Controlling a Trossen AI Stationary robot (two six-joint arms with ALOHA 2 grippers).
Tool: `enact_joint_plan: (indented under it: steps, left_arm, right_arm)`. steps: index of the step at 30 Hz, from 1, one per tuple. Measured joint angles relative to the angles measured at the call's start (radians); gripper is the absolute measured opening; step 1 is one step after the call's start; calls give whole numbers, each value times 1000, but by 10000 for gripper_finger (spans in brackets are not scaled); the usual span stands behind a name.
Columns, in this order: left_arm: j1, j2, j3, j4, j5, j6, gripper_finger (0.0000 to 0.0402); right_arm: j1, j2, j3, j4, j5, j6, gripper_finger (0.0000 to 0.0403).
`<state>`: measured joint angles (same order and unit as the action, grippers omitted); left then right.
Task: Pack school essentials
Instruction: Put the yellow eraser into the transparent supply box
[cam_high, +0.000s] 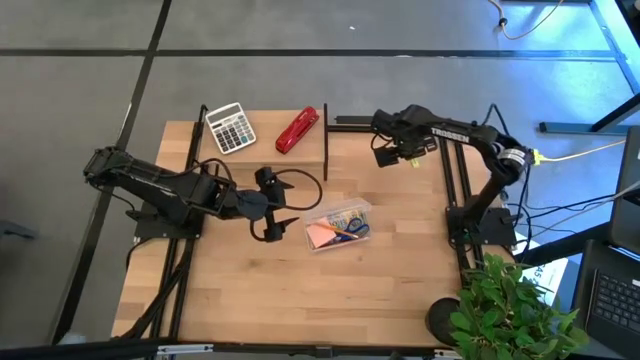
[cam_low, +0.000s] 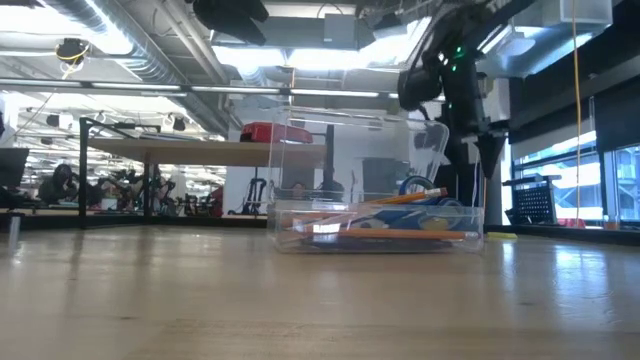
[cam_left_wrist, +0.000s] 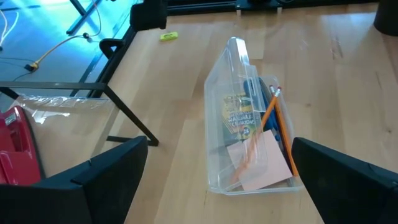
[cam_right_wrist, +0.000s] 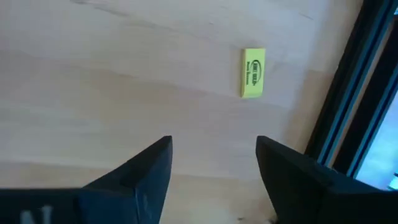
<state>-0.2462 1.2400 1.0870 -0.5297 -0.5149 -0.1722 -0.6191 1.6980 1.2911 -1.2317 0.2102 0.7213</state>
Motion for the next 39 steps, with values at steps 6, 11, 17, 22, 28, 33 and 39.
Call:
enact_joint_plan:
  steps: [6,11,17,22,28,33,39]
  left_arm:
    - [0,0,0,0,0,0,393]
    - [0,0,0,0,0,0,393]
    - [0,0,0,0,0,0,393]
    - [0,0,0,0,0,0,393]
    - [0,0,0,0,0,-2,393]
    - [0,0,0,0,0,-4,393]
    - [0,0,0,0,0,-4,393]
  right_arm:
    - [-28,48,-17,2,62,-21,233]
    - [-74,51,-80,19,58,-23,230]
    - [-88,52,-172,88,65,-58,228]
    - [-88,52,-213,178,62,-123,228]
    - [-103,52,-238,249,86,-151,228]
    - [-142,52,-238,302,80,-233,228]
    - [-194,52,-238,297,77,-282,228]
